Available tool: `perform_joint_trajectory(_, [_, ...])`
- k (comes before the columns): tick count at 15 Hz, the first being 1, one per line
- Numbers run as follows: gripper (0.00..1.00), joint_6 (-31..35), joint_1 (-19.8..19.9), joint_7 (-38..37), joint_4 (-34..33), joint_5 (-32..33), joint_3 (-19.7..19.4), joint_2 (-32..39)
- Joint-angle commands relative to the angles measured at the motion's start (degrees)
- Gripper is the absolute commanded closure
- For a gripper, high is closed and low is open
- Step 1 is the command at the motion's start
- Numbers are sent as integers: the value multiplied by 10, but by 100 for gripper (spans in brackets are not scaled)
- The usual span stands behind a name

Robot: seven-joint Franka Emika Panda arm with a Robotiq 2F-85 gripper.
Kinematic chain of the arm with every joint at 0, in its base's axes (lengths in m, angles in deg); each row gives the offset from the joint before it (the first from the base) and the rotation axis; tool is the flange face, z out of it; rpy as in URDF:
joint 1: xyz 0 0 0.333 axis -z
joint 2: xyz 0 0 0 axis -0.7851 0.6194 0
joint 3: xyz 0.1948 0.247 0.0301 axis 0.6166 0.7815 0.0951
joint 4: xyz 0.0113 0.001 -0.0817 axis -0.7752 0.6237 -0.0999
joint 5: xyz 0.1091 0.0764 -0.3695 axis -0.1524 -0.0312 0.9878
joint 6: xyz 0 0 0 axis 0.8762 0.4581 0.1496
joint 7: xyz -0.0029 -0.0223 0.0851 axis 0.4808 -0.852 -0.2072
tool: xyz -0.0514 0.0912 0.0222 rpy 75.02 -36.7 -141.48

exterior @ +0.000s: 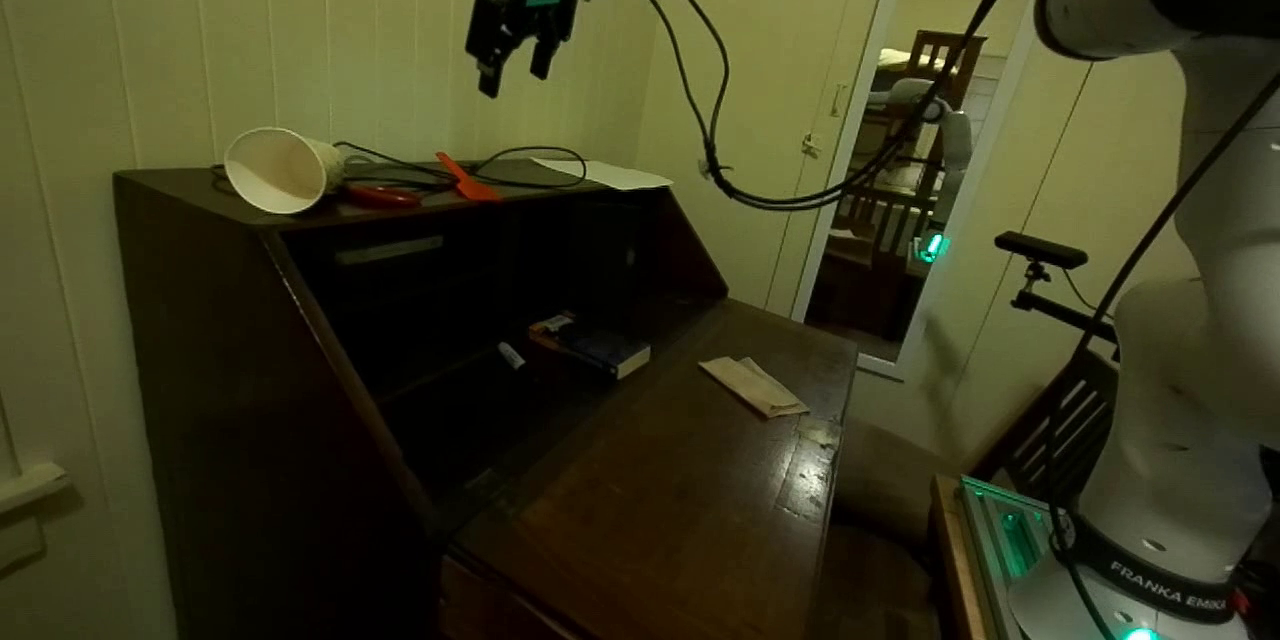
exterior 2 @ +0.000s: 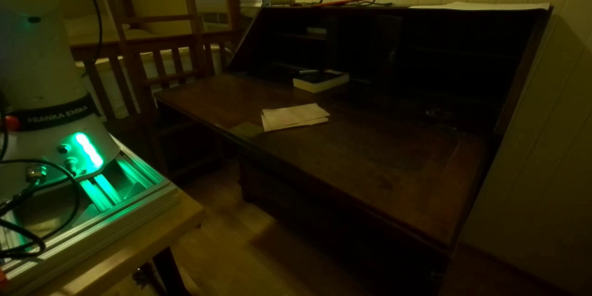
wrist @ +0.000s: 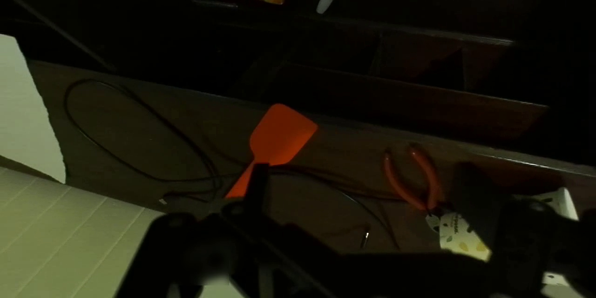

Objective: Pick up the cup from the top of the cabinet and put it on the cabinet

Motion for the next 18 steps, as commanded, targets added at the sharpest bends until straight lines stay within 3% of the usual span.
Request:
perform_joint_trajectory(1, [0, -48, -58, -43, -138, 50, -25, 112])
perform_joint_trajectory(5, [0, -47, -119, -71, -237, 94, -61, 195])
perform_joint_trajectory(9, [0, -10, -133, -13, -336, 67, -59, 257])
perform_joint_trajectory(13, [0, 48, -107, 95, -388, 38, -27, 303])
perform_joint_trajectory(14, [0, 56, -109, 139, -406, 11, -36, 318])
perform_joint_trajectory(18, [0, 47, -101, 269, -438, -45, -29, 356])
